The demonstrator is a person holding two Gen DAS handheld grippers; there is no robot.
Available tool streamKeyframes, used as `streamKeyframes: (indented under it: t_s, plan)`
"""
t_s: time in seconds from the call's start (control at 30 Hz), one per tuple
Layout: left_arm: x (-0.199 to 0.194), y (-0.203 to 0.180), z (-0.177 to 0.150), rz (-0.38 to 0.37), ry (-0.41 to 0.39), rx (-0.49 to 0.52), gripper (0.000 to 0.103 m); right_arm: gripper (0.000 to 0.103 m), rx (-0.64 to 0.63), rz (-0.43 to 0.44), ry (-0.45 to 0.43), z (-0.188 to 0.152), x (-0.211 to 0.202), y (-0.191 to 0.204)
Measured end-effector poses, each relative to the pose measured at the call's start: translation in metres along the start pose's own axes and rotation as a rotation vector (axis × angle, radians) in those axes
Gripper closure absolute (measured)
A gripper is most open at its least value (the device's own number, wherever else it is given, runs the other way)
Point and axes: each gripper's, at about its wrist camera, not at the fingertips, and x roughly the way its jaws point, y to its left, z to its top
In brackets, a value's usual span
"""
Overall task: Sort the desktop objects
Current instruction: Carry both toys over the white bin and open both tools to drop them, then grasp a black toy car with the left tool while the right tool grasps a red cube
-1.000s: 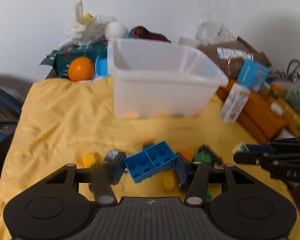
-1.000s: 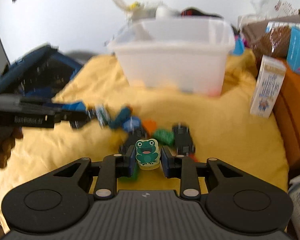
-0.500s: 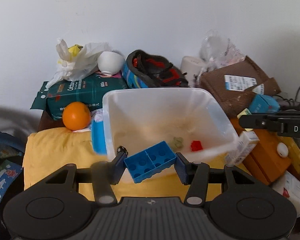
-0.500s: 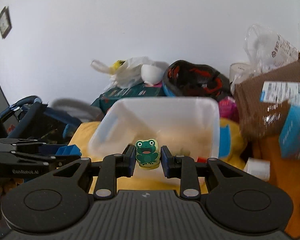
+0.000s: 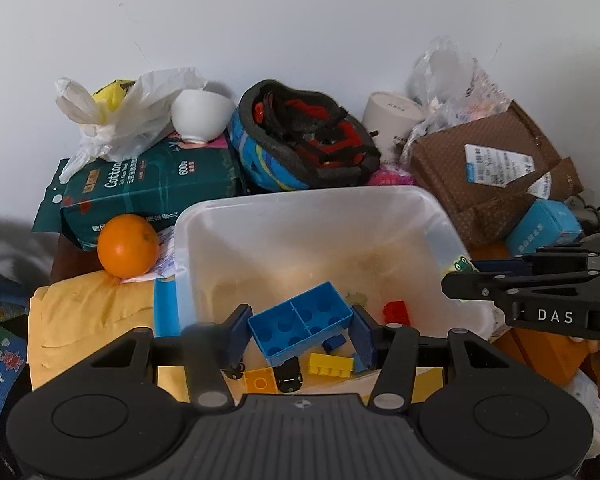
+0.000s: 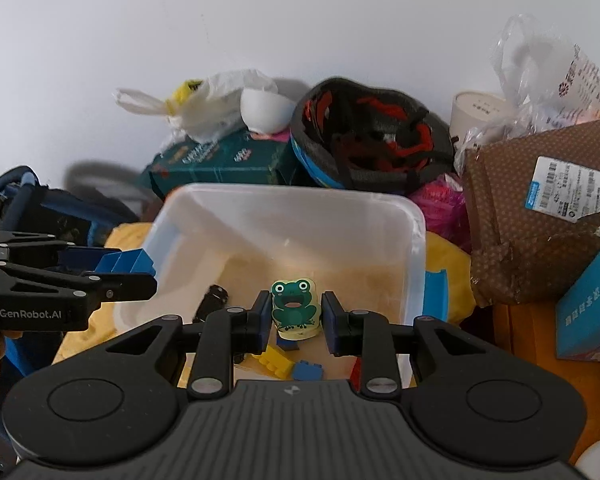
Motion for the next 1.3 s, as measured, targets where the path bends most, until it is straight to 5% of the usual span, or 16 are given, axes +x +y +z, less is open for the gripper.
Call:
streamKeyframes:
  t_s: [0.07,0.1,0.2,0.23,0.5,0.7,0.87,1.13,1.23,1.3]
  plan:
    - [0.005,0.000,-0.001,0.028,-0.001,0.001,0.045,0.073,0.003,-0.010,0.016,0.001,0.006,-0.002]
    - [0.006,0.001,-0.002,0.039,-0.009,-0.001,0.035,0.071,0.002,-0.015,0.022,0.001,0.009,-0.002]
    - [0.004,0.006,-0.008,0.056,-0.055,-0.021,0.027,0.047,-0.015,-0.041,0.005,0.001,0.012,-0.002]
    - [0.004,0.009,-0.010,0.051,-0.060,-0.026,0.027,0.046,-0.019,-0.039,-0.008,0.000,0.011,-0.002]
    - [-0.022,0.029,-0.072,0.045,-0.153,-0.059,0.027,0.046,-0.025,0.002,-0.082,-0.027,-0.010,0.000]
    - [-0.028,0.036,-0.167,0.102,-0.164,-0.014,0.027,0.045,-0.058,0.019,-0.096,-0.112,-0.024,0.010]
    - [-0.009,0.038,-0.230,0.162,-0.068,0.032,0.027,0.046,-0.026,-0.056,-0.027,-0.199,-0.012,0.003]
    - [0.015,0.034,-0.245,0.159,-0.023,0.067,0.031,0.054,-0.061,-0.080,0.043,-0.247,0.007,0.003]
    - [0.024,0.031,-0.242,0.152,-0.004,0.090,0.044,0.058,-0.128,-0.093,0.024,-0.244,0.014,0.010]
    - [0.024,0.027,-0.244,0.155,-0.010,0.091,0.054,0.071,-0.144,-0.085,0.024,-0.242,0.018,0.011]
